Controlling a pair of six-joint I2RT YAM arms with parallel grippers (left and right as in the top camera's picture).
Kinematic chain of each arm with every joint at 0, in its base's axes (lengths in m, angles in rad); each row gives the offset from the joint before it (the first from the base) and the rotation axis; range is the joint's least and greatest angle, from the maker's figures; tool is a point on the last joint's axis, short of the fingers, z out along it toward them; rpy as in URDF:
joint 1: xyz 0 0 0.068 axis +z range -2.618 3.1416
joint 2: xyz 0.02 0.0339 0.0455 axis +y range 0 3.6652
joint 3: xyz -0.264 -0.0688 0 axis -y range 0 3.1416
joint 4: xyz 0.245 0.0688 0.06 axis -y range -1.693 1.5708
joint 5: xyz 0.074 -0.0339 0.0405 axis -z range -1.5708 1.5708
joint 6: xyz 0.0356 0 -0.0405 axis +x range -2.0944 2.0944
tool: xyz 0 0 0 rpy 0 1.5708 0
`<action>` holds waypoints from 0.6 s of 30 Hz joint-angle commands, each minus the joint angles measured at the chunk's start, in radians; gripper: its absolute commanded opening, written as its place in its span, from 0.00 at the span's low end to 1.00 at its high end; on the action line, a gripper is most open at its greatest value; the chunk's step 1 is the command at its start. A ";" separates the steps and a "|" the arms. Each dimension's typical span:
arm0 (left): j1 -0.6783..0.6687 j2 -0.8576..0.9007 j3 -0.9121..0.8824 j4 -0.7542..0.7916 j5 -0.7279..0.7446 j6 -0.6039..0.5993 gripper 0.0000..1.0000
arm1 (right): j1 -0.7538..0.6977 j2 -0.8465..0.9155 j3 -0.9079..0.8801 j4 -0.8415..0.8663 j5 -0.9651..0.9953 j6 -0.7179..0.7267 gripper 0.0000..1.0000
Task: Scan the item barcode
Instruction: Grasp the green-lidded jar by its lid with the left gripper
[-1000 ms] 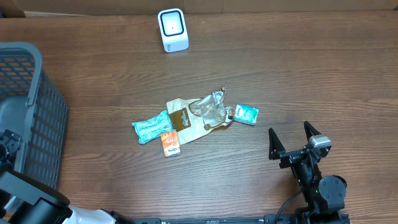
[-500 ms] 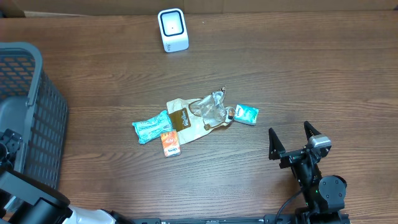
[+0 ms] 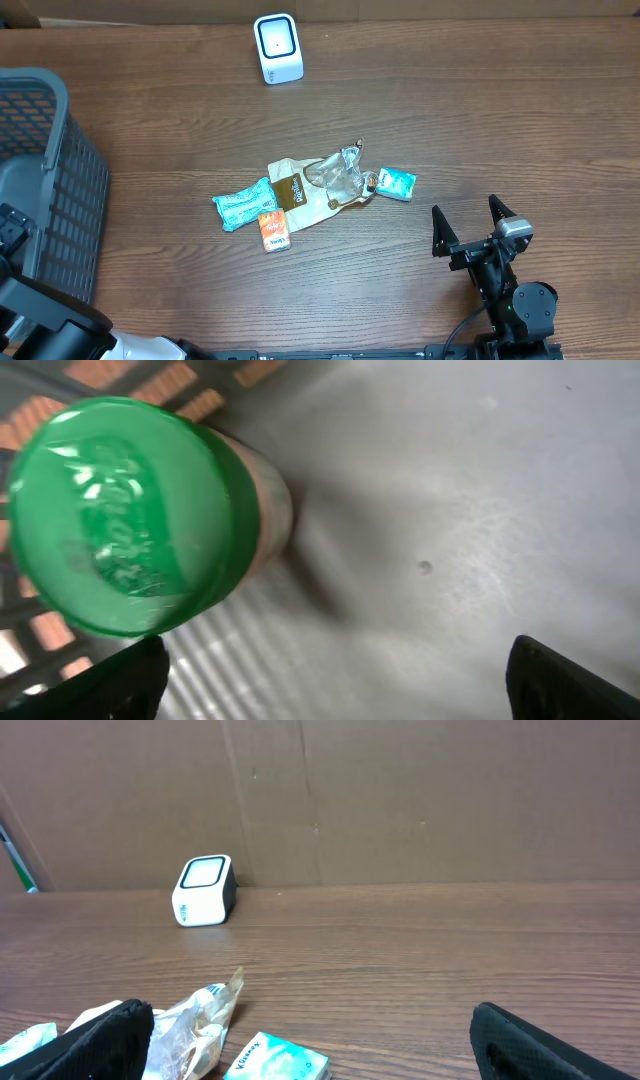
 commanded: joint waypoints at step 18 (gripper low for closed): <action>0.065 0.003 0.148 -0.112 -0.164 -0.068 1.00 | -0.004 -0.010 -0.011 0.003 0.001 0.002 1.00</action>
